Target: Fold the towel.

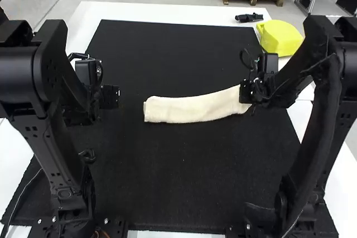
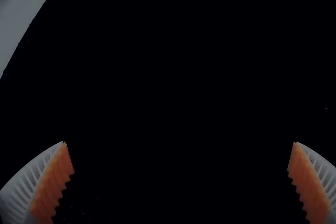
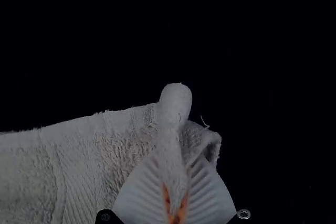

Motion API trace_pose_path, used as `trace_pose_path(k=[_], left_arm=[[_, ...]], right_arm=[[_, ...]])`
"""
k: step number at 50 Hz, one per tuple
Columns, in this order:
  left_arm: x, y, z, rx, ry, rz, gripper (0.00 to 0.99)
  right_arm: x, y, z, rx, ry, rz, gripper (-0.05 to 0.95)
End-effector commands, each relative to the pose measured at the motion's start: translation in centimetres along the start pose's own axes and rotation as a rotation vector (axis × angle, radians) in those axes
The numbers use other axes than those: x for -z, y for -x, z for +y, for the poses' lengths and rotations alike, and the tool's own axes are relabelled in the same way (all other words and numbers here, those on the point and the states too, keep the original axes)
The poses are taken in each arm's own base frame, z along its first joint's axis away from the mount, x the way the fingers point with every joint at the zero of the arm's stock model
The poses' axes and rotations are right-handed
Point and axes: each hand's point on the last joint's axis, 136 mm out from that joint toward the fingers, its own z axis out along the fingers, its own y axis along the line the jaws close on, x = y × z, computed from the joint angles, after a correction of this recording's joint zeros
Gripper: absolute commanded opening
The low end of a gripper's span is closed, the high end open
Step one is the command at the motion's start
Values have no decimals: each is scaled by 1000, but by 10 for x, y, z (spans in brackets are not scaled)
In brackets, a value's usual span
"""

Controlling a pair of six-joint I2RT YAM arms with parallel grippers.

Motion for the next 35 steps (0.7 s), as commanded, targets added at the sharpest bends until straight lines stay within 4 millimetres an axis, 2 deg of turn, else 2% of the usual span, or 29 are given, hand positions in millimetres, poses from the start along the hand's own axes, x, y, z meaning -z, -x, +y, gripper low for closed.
trace_pose_path(k=[1, 7, 18, 26, 35], left_arm=[[2, 23, 4, -5, 13, -62, 957], [3, 21, 4, -4, 13, -58, 957], [3, 20, 4, -4, 16, -59, 957], [3, 19, 5, -4, 16, -54, 957], [2, 16, 4, -5, 11, -42, 957]], right_arm=[[5, 24, -17, 15, -62, -54, -15], [3, 21, -10, 28, -60, -51, -15], [1, 21, 32, 60, -11, -60, -15], [2, 30, 59, 75, 20, -88, -16], [4, 38, 78, 79, 41, -111, -16]])
